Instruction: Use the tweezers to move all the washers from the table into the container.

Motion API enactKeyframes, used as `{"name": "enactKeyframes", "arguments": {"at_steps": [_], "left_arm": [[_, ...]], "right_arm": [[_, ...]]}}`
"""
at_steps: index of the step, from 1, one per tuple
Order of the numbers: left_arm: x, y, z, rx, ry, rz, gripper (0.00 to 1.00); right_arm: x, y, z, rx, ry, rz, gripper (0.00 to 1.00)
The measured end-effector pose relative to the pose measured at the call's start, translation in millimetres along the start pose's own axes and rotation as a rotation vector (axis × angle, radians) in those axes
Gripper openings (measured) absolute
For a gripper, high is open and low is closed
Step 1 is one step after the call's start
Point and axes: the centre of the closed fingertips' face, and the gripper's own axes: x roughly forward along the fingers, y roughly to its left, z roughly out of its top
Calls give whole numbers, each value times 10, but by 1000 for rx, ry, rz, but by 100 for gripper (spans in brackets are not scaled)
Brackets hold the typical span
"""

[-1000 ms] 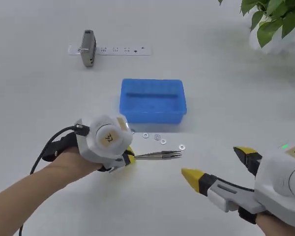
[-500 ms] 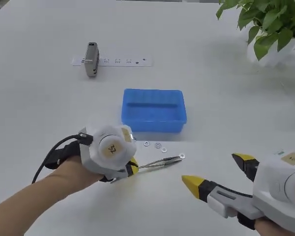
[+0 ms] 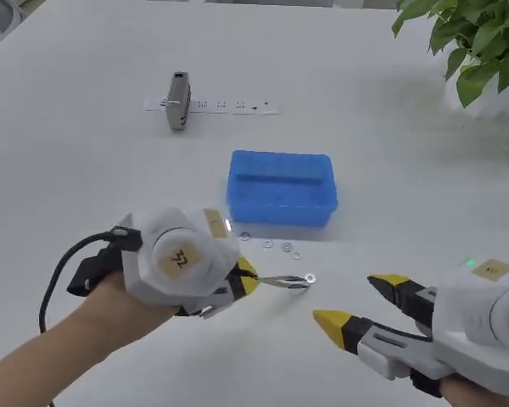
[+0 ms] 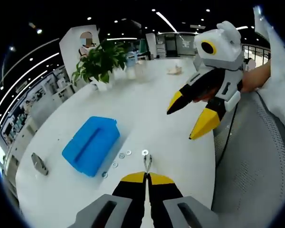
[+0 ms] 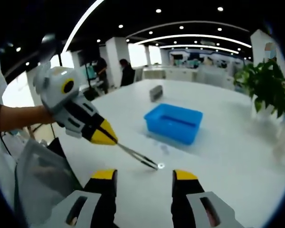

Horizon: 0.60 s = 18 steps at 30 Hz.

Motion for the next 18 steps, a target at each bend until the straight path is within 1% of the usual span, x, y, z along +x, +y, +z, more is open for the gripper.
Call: {"name": "enactKeyframes", "arguments": {"at_steps": [1, 2, 5, 10, 13, 16, 18], "left_arm": [[-36, -19, 24, 3, -3, 2, 0], [-48, -25, 31, 3, -4, 2, 0], [-143, -42, 101, 0, -25, 12, 0], [-262, -44, 165, 14, -37, 24, 0], [-327, -50, 190, 25, -44, 21, 0], [-359, -57, 193, 38, -39, 17, 0], [-379, -65, 198, 47, -39, 12, 0]], "right_arm": [[17, 59, 0, 1, 7, 25, 39], [23, 72, 2, 2, 8, 30, 36], [71, 167, 27, -23, 22, 75, 28], [133, 271, 146, -87, 28, 133, 19], [170, 324, 204, -126, 29, 158, 18], [212, 384, 231, -158, 36, 184, 19], [238, 467, 249, -180, 38, 221, 20]]}}
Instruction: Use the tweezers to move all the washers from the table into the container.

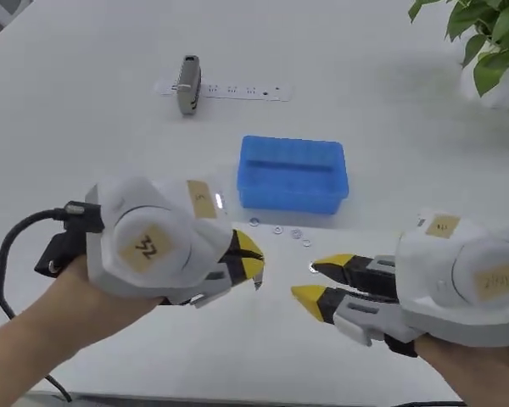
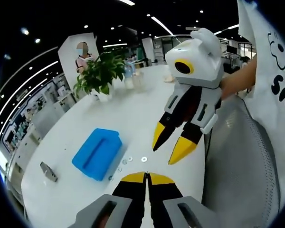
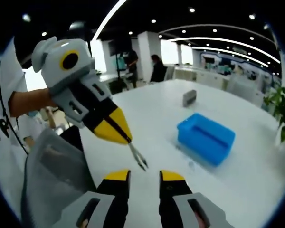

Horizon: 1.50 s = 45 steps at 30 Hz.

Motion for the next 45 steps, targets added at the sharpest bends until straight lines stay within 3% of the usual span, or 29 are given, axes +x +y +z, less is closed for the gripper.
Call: {"name": "enactKeyframes", "arguments": {"at_steps": [6, 13, 20, 29, 31, 34, 37, 39, 42, 45], "left_arm": [[-14, -42, 18, 42, 3, -33, 0], [-33, -159, 78, 92, 8, -114, 0], [-30, -226, 93, 158, 28, -153, 0], [-56, -226, 109, 188, 45, -167, 0], [-45, -199, 124, 173, 30, -134, 0], [-36, -156, 119, 69, -3, -77, 0], [-60, -12, 75, -49, -31, 39, 1], [-91, 74, 46, -125, -52, 108, 12], [-227, 241, -50, -292, -99, 245, 29], [-395, 354, -204, -382, -115, 363, 44]], "right_arm": [[190, 191, -55, -136, 67, 74, 22], [355, 228, 9, -249, 74, 74, 23], [389, 271, 33, -275, 74, 124, 8], [390, 273, 41, -295, 62, 138, 3], [393, 257, 54, -301, 57, 131, 3], [406, 231, 61, -297, 58, 130, 2], [429, 187, 83, -291, 55, 130, 2], [446, 156, 91, -289, 55, 128, 2], [482, 61, 133, -280, 47, 117, 2], [519, -50, 196, -263, 37, 101, 2]]}}
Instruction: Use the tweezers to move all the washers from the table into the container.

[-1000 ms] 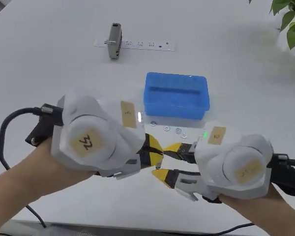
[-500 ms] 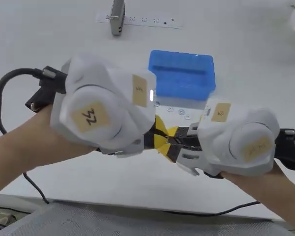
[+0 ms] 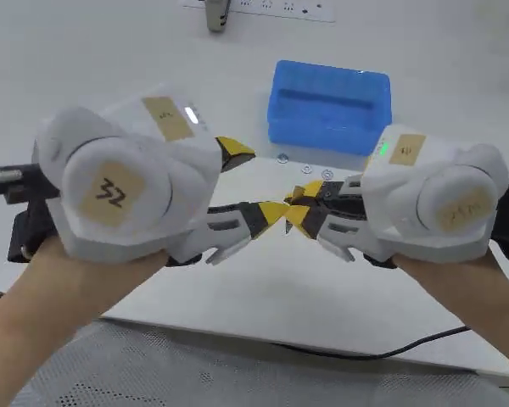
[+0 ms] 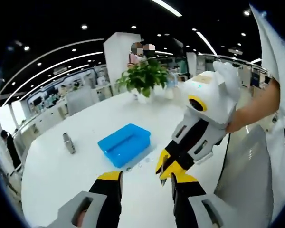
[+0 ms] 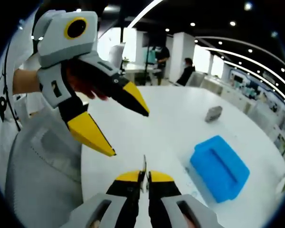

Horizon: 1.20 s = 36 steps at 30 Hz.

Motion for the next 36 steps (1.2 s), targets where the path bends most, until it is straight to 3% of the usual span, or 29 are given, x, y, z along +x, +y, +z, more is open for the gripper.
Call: {"name": "enactKeyframes", "arguments": {"at_steps": [3, 8, 11, 13, 15, 18, 19, 21, 25, 30, 36], "left_arm": [[-131, 190, -157, -67, 19, 100, 58], [-370, 481, -409, -89, 60, 286, 78], [-434, 572, -562, -120, 76, 348, 87], [-476, 625, -702, -118, 120, 379, 88], [-505, 651, -748, -116, 118, 413, 88], [-492, 634, -811, -148, 107, 435, 92], [-484, 638, -828, -194, 85, 456, 94], [-465, 624, -875, -248, 80, 461, 97], [-467, 678, -897, -211, 84, 477, 99], [-438, 628, -918, -211, 86, 439, 99], [-434, 597, -902, -175, 91, 437, 98]], "right_arm": [[16, -146, 71, 20, -28, -24, 2], [71, -411, 159, 77, -69, -67, 2], [103, -545, 198, 94, -87, -90, 2], [134, -629, 217, 108, -100, -105, 2], [165, -713, 232, 116, -115, -121, 2], [224, -783, 235, 120, -124, -123, 2], [248, -809, 236, 119, -128, -128, 2], [287, -837, 241, 126, -132, -127, 2], [373, -856, 226, 123, -124, -119, 2], [479, -919, 179, 113, -123, -117, 2], [525, -949, 116, 110, -117, -121, 2]]}}
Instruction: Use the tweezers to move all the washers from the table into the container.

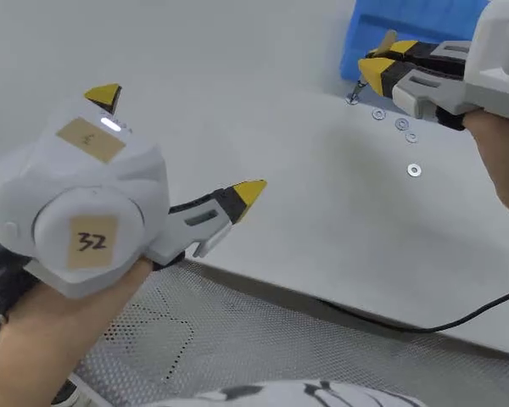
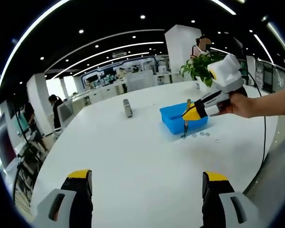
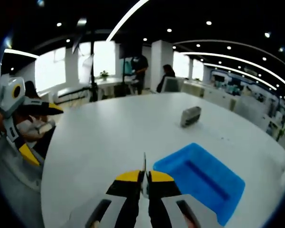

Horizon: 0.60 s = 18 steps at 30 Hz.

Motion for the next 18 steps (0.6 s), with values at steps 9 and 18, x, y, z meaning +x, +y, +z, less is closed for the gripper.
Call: {"name": "enactKeyframes", "arguments": {"at_steps": [9, 18], "left_arm": [[-5, 9, -2, -9, 4, 0, 94], [-6, 22, -20, -9, 16, 9, 94]], "right_arm": [[36, -14, -14, 7, 4, 2, 2], [47, 0, -46, -12, 6, 4, 2]]}}
